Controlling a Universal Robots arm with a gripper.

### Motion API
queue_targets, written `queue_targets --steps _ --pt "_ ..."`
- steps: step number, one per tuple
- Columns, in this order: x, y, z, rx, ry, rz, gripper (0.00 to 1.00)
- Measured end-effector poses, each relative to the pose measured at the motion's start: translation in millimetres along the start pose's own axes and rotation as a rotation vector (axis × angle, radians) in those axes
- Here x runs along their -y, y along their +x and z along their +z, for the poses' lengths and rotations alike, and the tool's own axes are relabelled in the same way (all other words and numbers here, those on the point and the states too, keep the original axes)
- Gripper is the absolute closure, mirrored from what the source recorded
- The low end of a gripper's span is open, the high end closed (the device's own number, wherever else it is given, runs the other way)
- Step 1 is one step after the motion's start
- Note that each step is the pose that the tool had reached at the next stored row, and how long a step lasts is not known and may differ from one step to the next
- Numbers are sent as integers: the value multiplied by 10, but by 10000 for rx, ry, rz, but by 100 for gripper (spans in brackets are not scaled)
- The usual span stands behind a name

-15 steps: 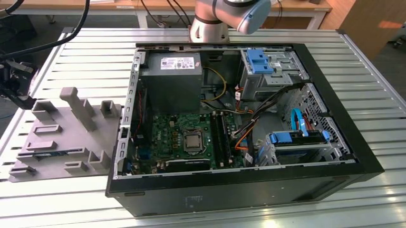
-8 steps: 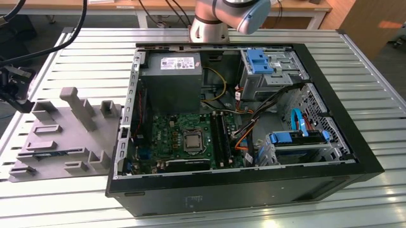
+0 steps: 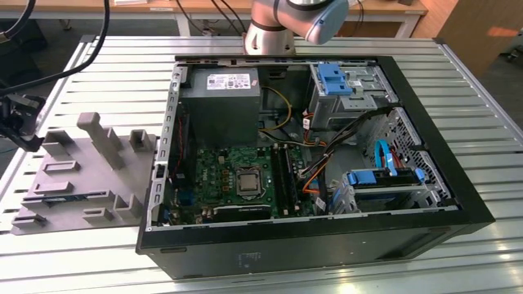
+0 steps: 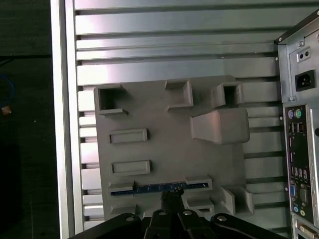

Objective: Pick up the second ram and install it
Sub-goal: 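Reach for the second ram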

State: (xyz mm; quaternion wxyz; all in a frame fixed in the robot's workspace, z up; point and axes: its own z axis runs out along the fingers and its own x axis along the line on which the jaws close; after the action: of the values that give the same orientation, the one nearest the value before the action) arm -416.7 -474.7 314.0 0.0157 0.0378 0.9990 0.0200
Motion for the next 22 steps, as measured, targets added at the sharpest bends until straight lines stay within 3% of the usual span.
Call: queue_targets --steps 12,22 --pt "161 -2 198 -25 1 0 89" --pt "199 1 368 -59 5 2 89"
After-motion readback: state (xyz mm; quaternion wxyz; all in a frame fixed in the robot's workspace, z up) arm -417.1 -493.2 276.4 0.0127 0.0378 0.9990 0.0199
